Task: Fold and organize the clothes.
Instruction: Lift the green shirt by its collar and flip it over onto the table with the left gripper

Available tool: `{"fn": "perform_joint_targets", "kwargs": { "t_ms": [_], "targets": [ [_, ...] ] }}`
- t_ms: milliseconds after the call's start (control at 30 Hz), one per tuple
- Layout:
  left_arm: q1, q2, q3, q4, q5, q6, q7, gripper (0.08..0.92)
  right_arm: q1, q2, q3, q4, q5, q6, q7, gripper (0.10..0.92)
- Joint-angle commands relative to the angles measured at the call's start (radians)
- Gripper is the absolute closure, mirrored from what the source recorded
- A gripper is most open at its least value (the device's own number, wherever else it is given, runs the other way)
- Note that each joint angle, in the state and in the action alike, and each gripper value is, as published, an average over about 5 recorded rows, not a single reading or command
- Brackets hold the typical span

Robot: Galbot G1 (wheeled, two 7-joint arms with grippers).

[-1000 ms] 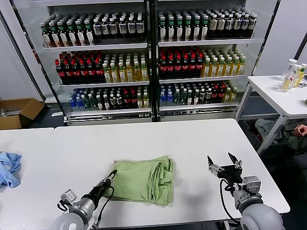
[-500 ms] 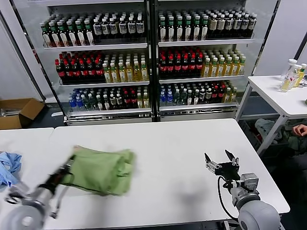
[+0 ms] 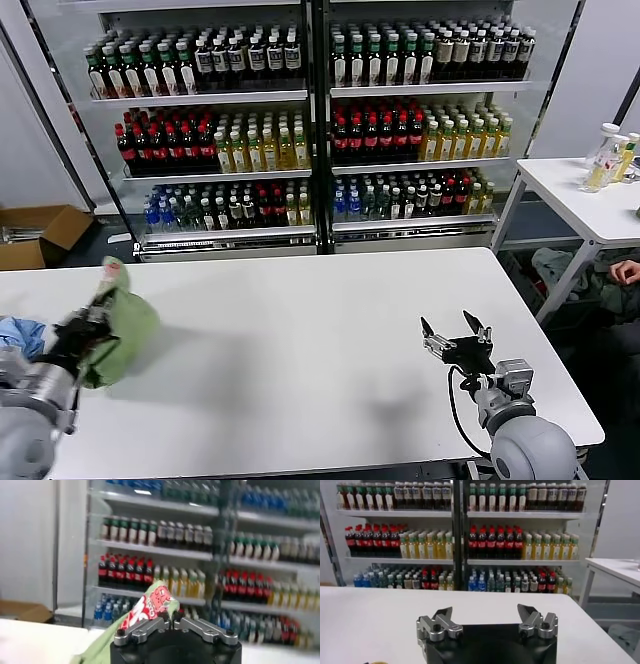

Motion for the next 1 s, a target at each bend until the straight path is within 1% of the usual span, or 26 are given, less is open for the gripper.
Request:
{"fn": "perform_joint_targets", "kwargs": {
  "t_ms": [33, 133, 233, 367, 467, 633, 733, 833, 900, 1000],
  "targets": [
    [-0.069, -0.112, 0.544, 0.078, 0.781, -0.026, -0.056, 0.904, 0.010, 0.014, -0.008, -0.012, -0.009, 0.002, 0.000, 0.202],
    [-0.070, -0.128, 0.638, 0.100, 0.870, -0.029, -0.063, 0.904, 0.012, 0.023, -0.009, -0.013, -0.014, 0.001, 0.000, 0.203],
    [-0.075, -0.134, 0.699, 0.094, 0.879, -0.019, -0.062, 0.904, 0.013, 0.027, -0.008, -0.013, -0.017, 0.000, 0.001, 0.203],
    [-0.085, -0.133, 0.743, 0.092, 0.886, 0.011, -0.060, 0.904, 0.012, 0.030, -0.005, -0.011, -0.019, 0.000, 0.001, 0.202],
    [-0.078, -0.126, 0.742, 0.071, 0.893, 0.027, -0.068, 0.904, 0.012, 0.032, -0.003, -0.006, -0.019, -0.002, 0.000, 0.203],
    [0.000, -0.106, 0.743, -0.024, 0.893, 0.023, -0.071, 0.904, 0.009, 0.037, -0.003, -0.002, -0.023, -0.003, -0.001, 0.203],
    [0.049, -0.112, 0.774, -0.037, 0.896, 0.019, -0.070, 0.904, 0.010, 0.043, -0.009, 0.000, -0.027, -0.003, -0.003, 0.202],
    [0.055, -0.138, 0.805, -0.029, 0.842, -0.008, -0.051, 0.901, 0.015, 0.047, -0.021, 0.003, -0.028, -0.003, -0.008, 0.203],
    [0.040, -0.158, 0.807, -0.030, 0.736, -0.033, -0.038, 0.880, 0.021, 0.046, -0.033, 0.005, -0.026, -0.001, -0.012, 0.203],
    [0.009, -0.185, 0.776, -0.032, 0.551, -0.075, -0.036, 0.807, 0.031, 0.042, -0.056, 0.008, -0.021, 0.008, -0.016, 0.203]
  ]
}}
